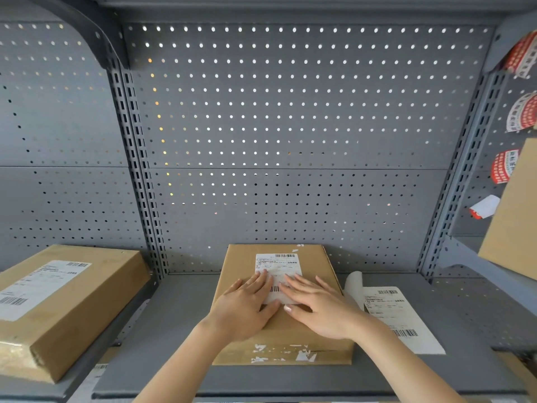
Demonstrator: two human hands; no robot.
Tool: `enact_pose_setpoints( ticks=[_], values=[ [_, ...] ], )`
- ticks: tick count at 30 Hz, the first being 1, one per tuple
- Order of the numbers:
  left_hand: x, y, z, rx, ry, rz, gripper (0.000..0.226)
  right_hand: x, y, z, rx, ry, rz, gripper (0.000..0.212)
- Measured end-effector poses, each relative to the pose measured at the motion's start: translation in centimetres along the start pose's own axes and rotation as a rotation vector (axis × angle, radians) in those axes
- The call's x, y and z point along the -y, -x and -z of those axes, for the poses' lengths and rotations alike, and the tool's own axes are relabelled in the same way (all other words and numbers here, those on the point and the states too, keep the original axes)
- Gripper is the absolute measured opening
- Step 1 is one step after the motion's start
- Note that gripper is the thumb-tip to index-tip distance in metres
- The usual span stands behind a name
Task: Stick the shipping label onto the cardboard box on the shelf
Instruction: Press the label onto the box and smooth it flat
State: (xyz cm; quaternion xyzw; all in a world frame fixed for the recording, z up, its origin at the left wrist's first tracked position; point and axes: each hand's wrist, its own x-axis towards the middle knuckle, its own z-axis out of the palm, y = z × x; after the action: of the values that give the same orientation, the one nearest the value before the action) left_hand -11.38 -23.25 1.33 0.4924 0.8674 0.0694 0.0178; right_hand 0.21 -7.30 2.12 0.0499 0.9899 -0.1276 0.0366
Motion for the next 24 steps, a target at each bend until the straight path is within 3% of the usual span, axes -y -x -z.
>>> enact_pose_setpoints(
  ticks=[6, 9, 15, 24],
  values=[
    [-0.9, 1.2, 0.0, 0.023, -0.016, -0.045, 0.060, 0.6, 1.0, -0.3, 0.013, -0.005, 0.016, 0.057],
    [-1.1, 1.4, 0.0, 0.049, -0.025, -0.043, 0.060, 1.0, 1.2, -0.5, 0.008, 0.017, 0.007, 0.068],
    [-1.4, 1.6, 0.2, 0.088, -0.063, -0.048, 0.059, 1.0, 1.3, -0.7, -0.006, 0.037, -0.003, 0.056],
    [-1.6, 2.7, -0.9, -0.069, -0.021, -0.076, 0.057, 2.5, 2.0, -0.9, -0.035, 0.031, 0.005, 0.069]
  ],
)
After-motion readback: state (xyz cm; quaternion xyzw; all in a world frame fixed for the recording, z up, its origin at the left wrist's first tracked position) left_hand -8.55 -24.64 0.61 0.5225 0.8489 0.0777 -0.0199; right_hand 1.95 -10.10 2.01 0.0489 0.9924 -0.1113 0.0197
